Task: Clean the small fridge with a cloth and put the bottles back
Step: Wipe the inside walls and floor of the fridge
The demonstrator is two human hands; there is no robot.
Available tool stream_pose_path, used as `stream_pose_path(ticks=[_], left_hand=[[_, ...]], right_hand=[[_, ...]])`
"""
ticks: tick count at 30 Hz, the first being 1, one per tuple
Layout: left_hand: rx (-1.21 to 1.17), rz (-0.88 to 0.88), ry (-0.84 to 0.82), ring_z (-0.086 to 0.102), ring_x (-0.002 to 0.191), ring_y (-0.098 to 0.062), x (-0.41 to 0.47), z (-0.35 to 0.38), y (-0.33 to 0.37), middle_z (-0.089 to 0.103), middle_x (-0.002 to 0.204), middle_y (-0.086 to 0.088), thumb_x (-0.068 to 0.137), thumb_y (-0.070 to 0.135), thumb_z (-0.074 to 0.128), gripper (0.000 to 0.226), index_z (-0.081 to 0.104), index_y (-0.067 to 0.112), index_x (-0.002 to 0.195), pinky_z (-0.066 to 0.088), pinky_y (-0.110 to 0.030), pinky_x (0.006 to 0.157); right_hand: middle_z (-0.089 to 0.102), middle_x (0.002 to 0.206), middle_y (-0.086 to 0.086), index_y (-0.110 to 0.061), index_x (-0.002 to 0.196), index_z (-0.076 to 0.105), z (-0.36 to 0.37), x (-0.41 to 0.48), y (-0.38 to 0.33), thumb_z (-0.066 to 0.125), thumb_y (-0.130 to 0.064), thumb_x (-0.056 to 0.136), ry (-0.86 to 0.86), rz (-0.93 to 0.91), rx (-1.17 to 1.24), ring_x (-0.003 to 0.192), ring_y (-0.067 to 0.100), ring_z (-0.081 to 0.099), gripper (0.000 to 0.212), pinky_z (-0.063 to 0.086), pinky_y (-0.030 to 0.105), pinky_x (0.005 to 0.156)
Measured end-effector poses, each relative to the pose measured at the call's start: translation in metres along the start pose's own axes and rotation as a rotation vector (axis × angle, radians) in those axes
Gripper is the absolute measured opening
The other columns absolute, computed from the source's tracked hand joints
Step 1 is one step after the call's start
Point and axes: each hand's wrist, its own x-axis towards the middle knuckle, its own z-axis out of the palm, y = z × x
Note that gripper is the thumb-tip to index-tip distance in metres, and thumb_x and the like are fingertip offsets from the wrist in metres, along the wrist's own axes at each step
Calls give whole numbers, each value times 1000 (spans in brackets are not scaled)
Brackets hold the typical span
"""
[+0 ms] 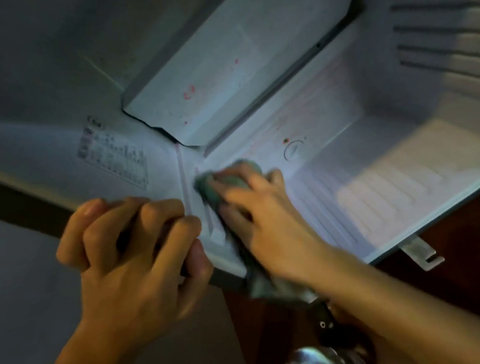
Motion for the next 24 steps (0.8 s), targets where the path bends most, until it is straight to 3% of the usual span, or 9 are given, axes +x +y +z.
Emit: stream_pose_path(ticks=[4,5,7,9,12,15,17,21,24], left_hand=[[-27,41,-43,53,93,-38,-3,2,-3,58,98,-6,91,22,53,11,60,14,87,44,-58,83],[-25,57,-34,52,95,-37,-2,2,-4,55,100,-5,91,22,54,9,58,14,89,42,-57,87],[-5,82,8,45,99,-35,-1,2,-6,58,98,-7,89,21,56,8,58,13,88,30,-48,98],[6,87,56,42,99,-34,1,2,-4,65,89,-10,86,18,58,10,62,11,82,24,-43,99],[-4,56,46,45,95,-36,-3,4,-3,65,87,-10,87,16,56,8,62,12,82,34,-51,92],[-98,55,-105,59,81,-44,-9,4,-12,54,103,-6,92,20,56,7,55,15,97,49,-64,67],[-144,61,-181,62,76,-48,-10,1,-16,50,107,-7,94,23,55,12,54,14,102,49,-66,62],[-163,57,-166,60,72,-49,-8,0,-15,51,105,-10,93,22,52,14,55,11,101,48,-63,62],[-178,74,-158,61,62,-48,-10,6,-18,53,106,-11,92,24,53,16,55,12,102,48,-64,58]], right_hand=[[53,121,-5,-33,127,63,28,52,32,39,-33,96,55,238,180,115,25,49,39,33,46,99],[54,122,-5,-31,127,64,30,47,31,40,-32,95,64,249,220,117,22,50,39,35,49,102],[53,124,-6,-28,128,64,24,25,19,43,-28,94,63,272,306,121,17,49,40,35,48,107],[50,127,-9,-26,132,61,10,-7,2,45,-23,89,32,301,441,123,17,47,46,36,44,109],[45,132,-10,-26,139,53,-4,-40,-12,48,-11,80,-37,230,611,128,14,44,61,36,35,112],[39,136,-5,-30,138,45,-5,-24,6,54,-2,90,8,242,606,125,7,44,56,42,15,101],[43,132,0,-31,128,48,7,-11,32,57,-8,90,88,308,587,120,6,46,45,39,7,95],[53,120,-1,-26,127,58,32,-38,72,61,-24,92,120,512,475,116,13,50,34,38,27,103],[48,121,-5,-28,132,56,31,-71,62,59,-21,97,52,584,398,115,8,50,36,37,27,107]])
